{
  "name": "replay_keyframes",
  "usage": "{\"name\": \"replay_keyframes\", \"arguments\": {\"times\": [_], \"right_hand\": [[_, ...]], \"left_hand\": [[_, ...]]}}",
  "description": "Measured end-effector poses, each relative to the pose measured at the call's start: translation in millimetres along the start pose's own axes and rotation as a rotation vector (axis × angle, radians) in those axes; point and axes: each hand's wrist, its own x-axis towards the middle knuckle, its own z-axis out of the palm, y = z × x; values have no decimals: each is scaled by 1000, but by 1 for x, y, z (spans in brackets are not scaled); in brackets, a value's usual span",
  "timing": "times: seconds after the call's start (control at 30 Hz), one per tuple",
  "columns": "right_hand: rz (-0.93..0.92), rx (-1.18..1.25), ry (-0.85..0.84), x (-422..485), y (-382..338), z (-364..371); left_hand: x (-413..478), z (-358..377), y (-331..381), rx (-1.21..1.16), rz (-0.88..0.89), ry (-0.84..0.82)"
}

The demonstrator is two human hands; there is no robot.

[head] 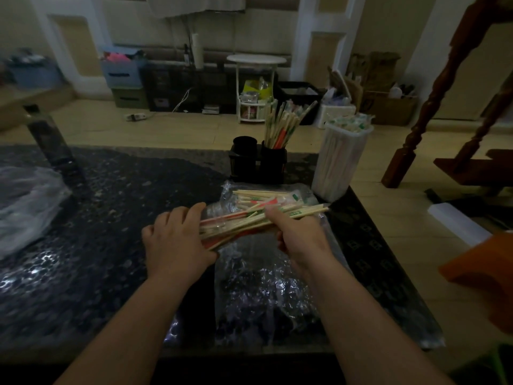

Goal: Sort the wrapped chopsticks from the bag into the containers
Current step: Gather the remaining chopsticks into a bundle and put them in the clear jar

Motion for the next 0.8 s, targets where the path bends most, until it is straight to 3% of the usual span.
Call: {"name": "replay_keyframes", "arguments": {"times": [0.2, 0.37, 0.6, 0.8], "right_hand": [[-40, 460, 130, 1, -12, -1], [-59, 146, 45, 1, -3, 0], [-320, -74, 257, 2, -2, -4], [-427, -391, 267, 6, 3, -4]], "left_hand": [[1, -1, -2, -16, -19, 3], [1, -1, -2, -18, -20, 6], [2, -3, -2, -31, -29, -16], [1, -4, -2, -20, -23, -5]]}}
